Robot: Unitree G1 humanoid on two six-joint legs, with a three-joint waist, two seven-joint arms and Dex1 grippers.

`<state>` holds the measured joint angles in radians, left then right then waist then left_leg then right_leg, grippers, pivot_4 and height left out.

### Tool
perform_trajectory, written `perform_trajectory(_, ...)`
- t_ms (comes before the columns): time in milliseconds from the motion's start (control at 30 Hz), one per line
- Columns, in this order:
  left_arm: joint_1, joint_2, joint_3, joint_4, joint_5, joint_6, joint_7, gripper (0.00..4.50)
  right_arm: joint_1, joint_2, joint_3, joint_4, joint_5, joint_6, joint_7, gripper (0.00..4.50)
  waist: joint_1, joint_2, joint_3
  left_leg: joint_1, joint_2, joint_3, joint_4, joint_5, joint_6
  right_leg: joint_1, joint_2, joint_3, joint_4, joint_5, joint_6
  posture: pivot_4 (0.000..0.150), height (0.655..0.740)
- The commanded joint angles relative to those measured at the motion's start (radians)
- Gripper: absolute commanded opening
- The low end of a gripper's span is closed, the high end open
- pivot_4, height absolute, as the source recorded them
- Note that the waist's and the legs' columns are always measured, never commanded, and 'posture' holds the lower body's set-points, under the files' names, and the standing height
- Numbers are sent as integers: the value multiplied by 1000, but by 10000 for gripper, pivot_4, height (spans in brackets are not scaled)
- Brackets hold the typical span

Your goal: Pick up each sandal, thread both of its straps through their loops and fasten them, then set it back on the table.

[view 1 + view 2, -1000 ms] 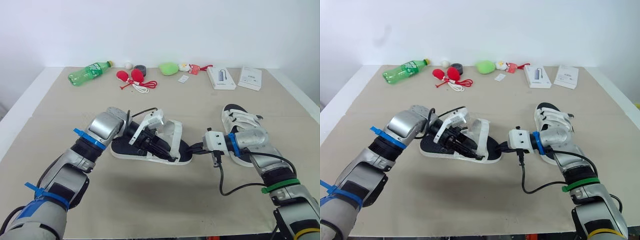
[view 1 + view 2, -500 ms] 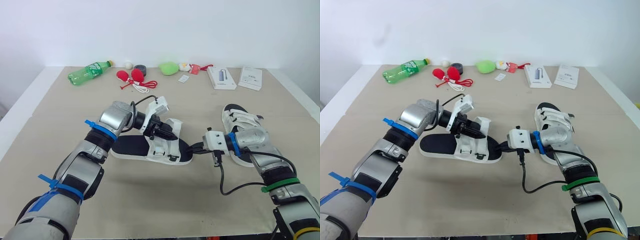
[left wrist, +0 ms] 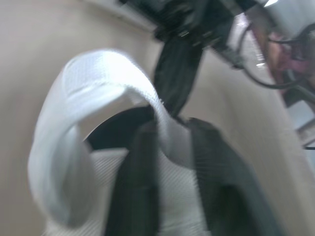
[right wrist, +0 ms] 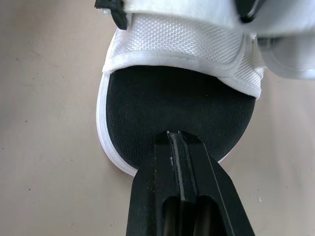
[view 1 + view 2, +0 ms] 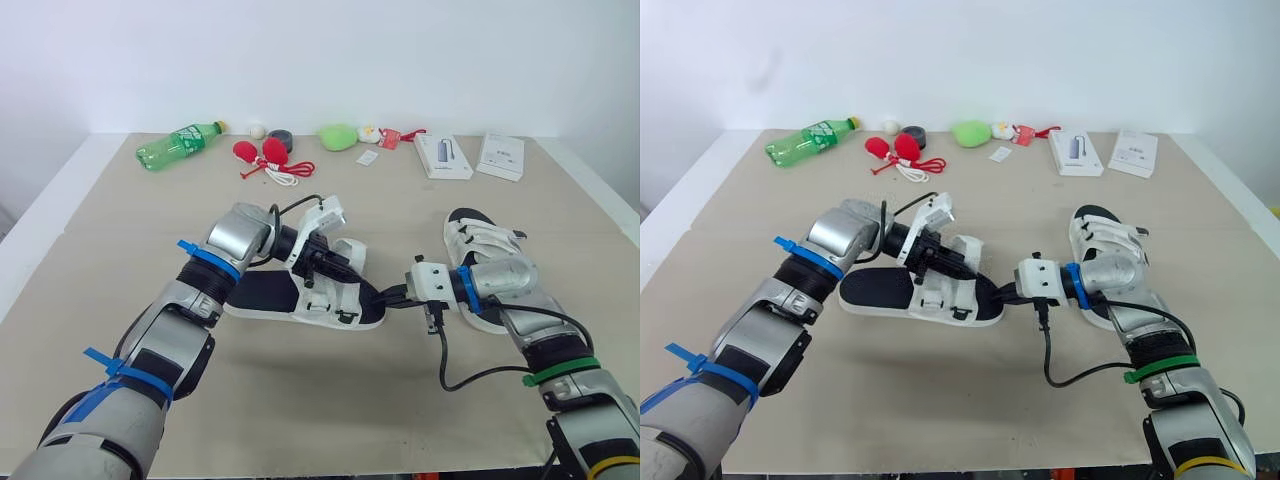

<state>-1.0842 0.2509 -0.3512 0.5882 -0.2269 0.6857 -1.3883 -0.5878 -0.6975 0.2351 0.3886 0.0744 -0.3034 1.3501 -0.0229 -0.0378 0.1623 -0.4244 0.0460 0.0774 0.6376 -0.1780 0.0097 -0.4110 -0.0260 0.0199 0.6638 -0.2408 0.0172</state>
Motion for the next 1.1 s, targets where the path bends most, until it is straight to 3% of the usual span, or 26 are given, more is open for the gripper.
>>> perform_trajectory(33,6,27,9,-85,-28,40,-39,544,21,-17,12,12,-31,14,-2,0,0,0,0,0,0,0,0,0,0,0,0,0,0,0,0,1500,7400)
perform_trajectory(700,165,134,-63,-367,-51,204,-1,544,-1,-11,21,42,-38,5,5,0,-1,0,0,0,1,0,-1,0,0,0,0,0,0,0,-1,1500,7400)
perform_trajectory(733,165,141,-68,-369,-52,203,-3,6213,-3,-10,22,45,-39,4,5,0,-1,0,0,1,1,0,-1,0,0,0,1,0,0,0,-1,1500,7400)
perform_trajectory(867,155,168,-63,-405,-91,197,-49,19036,-7,-7,24,50,-38,1,4,0,-1,0,0,1,1,-1,-1,0,0,1,0,0,0,0,-1,1500,7400)
perform_trajectory(1000,119,219,-8,-459,-148,138,-118,35248,-6,-6,26,51,-39,0,2,0,-1,0,0,1,1,0,0,0,0,1,0,0,0,0,-2,1500,7400)
perform_trajectory(1100,88,300,29,-497,-232,163,-194,35248,-3,-9,24,50,-37,-1,4,0,-1,0,0,1,1,0,0,0,0,0,-1,0,0,0,-2,1500,7400)
